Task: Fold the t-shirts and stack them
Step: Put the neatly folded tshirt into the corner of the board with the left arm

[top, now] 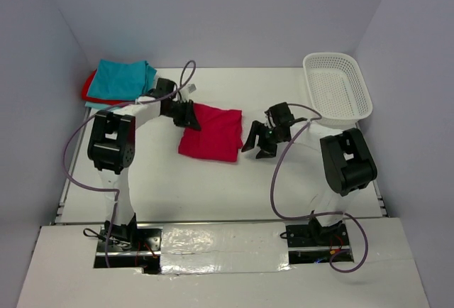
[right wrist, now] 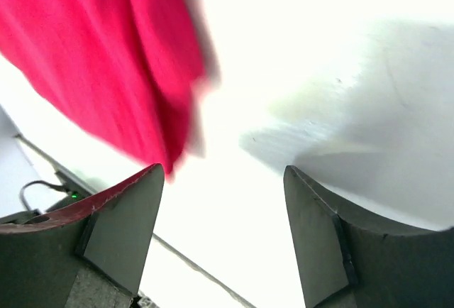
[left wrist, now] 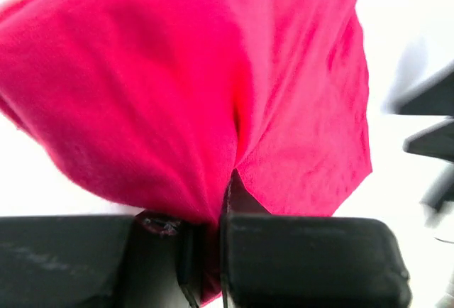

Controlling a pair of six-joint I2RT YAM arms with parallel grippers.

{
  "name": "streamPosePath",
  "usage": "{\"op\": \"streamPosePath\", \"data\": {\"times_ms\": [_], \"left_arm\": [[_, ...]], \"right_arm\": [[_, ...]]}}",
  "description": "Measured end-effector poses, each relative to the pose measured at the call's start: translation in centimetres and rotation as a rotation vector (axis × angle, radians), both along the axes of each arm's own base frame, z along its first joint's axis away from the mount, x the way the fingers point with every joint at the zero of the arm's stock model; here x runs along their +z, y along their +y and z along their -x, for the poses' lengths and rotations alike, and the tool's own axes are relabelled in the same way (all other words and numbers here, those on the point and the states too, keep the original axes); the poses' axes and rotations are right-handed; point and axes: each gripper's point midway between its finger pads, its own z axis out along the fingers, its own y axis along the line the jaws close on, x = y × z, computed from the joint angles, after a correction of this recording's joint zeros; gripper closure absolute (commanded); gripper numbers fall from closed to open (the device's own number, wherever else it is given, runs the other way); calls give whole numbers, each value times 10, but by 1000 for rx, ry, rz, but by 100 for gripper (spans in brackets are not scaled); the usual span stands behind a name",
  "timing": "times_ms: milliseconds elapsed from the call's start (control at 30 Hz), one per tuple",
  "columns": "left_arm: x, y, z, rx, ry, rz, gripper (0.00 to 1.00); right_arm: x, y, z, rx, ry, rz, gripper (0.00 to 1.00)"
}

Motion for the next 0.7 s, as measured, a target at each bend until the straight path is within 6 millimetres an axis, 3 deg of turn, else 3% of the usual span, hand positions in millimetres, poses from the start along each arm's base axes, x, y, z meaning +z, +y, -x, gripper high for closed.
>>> {"op": "streamPosePath", "data": {"times_ms": [233, 367, 567, 700], "left_arm": [[65, 45, -87, -26, -306, -242, 100], [80, 92, -130, 30, -376, -357, 100], [92, 166, -164, 110, -436, -569, 100], [116, 189, -176, 124, -517, -679, 100]], "right_arm": [[23, -12, -11, 24, -61, 85, 24], [26, -17, -12, 30, -72, 108, 24], [22, -23, -6, 38, -49, 135, 24], [21, -25, -5, 41, -44, 149, 24]]}}
